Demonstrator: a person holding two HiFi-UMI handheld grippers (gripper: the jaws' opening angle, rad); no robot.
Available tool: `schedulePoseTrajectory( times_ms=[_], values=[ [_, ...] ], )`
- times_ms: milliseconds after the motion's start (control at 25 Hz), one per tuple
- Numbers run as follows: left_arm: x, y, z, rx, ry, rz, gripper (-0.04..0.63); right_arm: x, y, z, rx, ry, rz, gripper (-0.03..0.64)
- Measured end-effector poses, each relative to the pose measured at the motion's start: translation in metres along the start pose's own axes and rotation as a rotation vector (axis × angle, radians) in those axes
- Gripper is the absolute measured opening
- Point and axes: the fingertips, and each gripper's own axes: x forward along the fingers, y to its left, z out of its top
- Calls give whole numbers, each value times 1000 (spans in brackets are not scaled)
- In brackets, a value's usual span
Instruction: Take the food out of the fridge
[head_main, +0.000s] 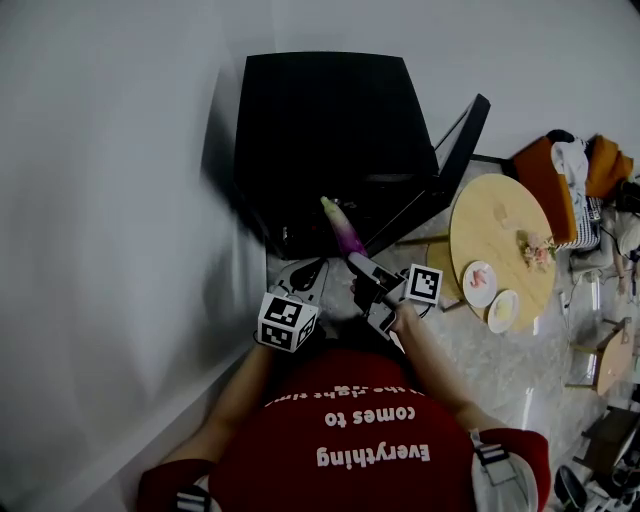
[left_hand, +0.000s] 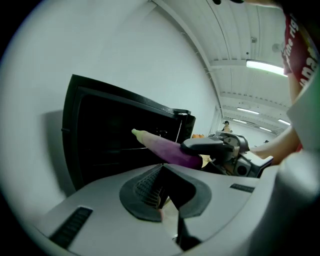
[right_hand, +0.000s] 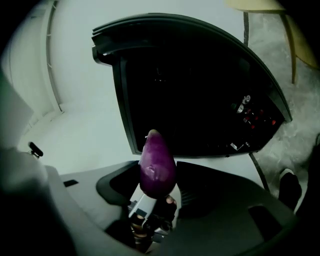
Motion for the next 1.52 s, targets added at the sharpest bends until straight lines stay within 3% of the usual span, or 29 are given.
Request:
schedulePoseTrajectory(
  times_ms=[560, 1520],
  values=[
    [6, -32, 0, 34, -2, -87, 6, -37, 16, -7, 32, -120, 109, 235],
    [7, -45, -5, 25, -1, -114, 6, -50, 13, -20, 14, -110, 80, 235]
  ],
)
